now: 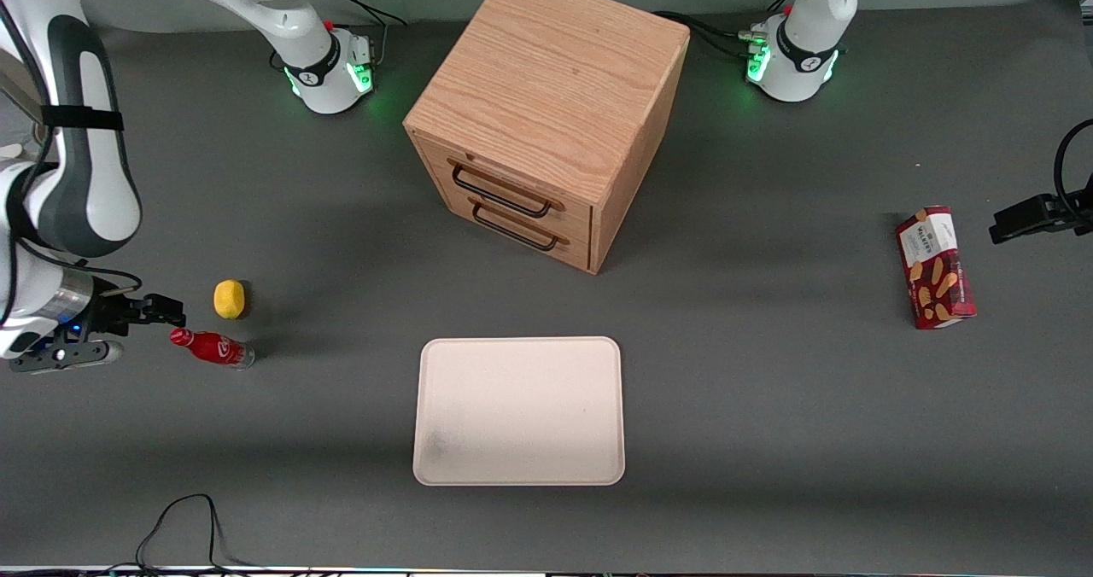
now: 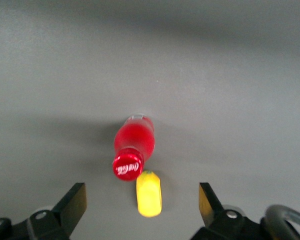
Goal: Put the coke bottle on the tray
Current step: 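Lower the open right gripper over the red Coca-Cola bottle's cap end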
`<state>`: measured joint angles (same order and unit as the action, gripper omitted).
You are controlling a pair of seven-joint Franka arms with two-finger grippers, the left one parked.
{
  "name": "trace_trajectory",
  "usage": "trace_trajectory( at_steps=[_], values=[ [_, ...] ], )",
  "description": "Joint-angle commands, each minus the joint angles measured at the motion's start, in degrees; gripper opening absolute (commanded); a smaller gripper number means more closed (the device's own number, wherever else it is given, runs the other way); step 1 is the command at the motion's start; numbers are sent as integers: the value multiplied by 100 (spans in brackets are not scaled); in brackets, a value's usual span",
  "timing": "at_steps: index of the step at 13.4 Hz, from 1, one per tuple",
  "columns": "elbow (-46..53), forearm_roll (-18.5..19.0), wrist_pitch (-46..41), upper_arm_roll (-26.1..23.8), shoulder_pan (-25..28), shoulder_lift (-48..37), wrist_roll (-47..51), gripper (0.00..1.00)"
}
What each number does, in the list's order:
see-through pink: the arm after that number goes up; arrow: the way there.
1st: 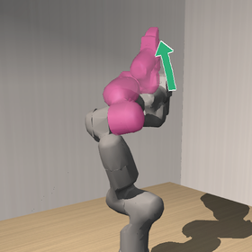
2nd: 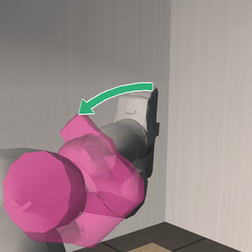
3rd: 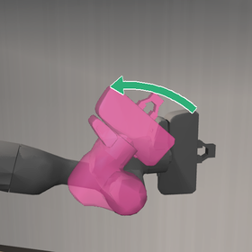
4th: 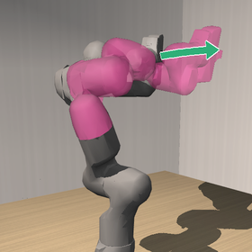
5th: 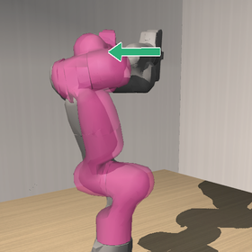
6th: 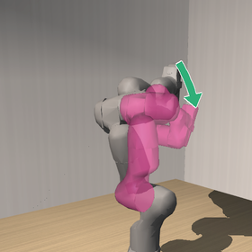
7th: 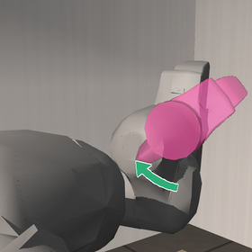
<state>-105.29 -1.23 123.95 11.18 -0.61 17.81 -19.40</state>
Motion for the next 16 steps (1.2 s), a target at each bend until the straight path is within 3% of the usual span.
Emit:
trace_trajectory(
  at_steps=[1,10,12,15,16],
  values=[
    [-395,-114,427,-11,95,-138,-99,99],
    [-589,-123,1034,-63,96,135,-108,96],
    [-589,-123,1044,-72,96,152,-108,89],
    [-589,-123,1035,-63,96,144,-108,55],
    [-589,-123,1017,-63,96,126,-108,39]
  ],
)
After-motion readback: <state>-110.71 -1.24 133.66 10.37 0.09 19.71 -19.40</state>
